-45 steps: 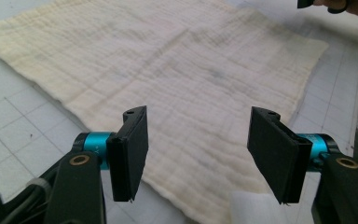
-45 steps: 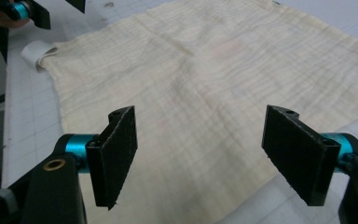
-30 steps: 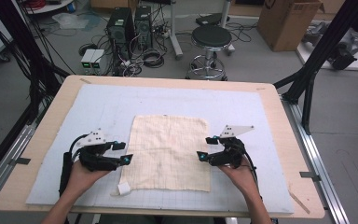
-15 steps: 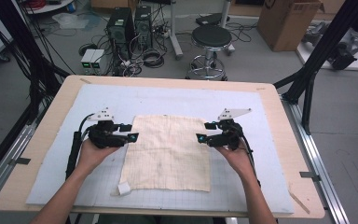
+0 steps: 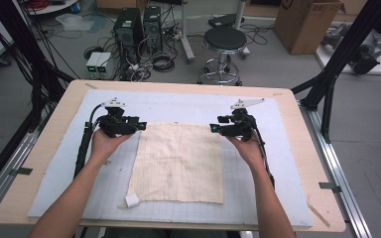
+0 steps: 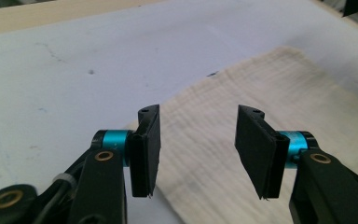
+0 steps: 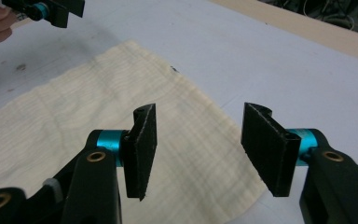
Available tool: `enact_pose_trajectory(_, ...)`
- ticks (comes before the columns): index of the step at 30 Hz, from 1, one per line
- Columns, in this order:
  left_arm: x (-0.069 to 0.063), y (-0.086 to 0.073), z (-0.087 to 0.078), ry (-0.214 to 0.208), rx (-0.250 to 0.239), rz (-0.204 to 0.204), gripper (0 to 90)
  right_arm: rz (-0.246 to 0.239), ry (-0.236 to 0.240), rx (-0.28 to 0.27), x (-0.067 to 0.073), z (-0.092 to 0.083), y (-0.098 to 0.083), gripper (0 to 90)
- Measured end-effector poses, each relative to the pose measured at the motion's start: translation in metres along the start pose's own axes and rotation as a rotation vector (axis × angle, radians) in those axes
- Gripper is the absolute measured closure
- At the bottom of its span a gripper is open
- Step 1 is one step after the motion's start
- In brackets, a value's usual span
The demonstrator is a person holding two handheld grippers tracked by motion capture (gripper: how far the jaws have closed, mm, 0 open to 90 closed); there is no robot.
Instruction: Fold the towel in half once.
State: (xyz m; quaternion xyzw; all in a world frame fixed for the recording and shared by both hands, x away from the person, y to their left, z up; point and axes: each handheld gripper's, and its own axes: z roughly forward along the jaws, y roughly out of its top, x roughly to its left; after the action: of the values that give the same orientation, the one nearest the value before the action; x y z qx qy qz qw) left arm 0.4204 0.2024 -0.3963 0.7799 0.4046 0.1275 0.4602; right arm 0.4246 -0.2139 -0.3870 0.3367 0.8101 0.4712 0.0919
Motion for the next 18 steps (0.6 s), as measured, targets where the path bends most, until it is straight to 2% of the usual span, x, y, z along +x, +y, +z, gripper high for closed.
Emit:
enact_pose_trajectory(2,0.002,-0.002,0.006,-0.006,-0.002,-0.007,53.8,0.006,-0.012,0.001,-0.005,0.007,-0.003,51.4)
enact_pose_trajectory(8,0.009,-0.009,0.020,0.030,0.036,-0.038,54.5,0.025,-0.055,0.075,-0.015,0.025,-0.013,58.2)
enact_pose_trajectory(11,0.012,-0.013,0.026,0.031,0.055,-0.036,57.8,0.032,-0.097,0.093,-0.019,0.029,-0.016,59.7)
enact_pose_trajectory(15,0.015,-0.017,0.032,0.062,0.068,-0.058,60.2,0.049,-0.112,0.111,-0.025,0.032,-0.020,62.2)
enact_pose_trajectory(18,0.018,-0.018,0.036,0.067,0.061,-0.089,61.8,0.070,-0.116,0.134,-0.028,0.035,-0.023,63.4)
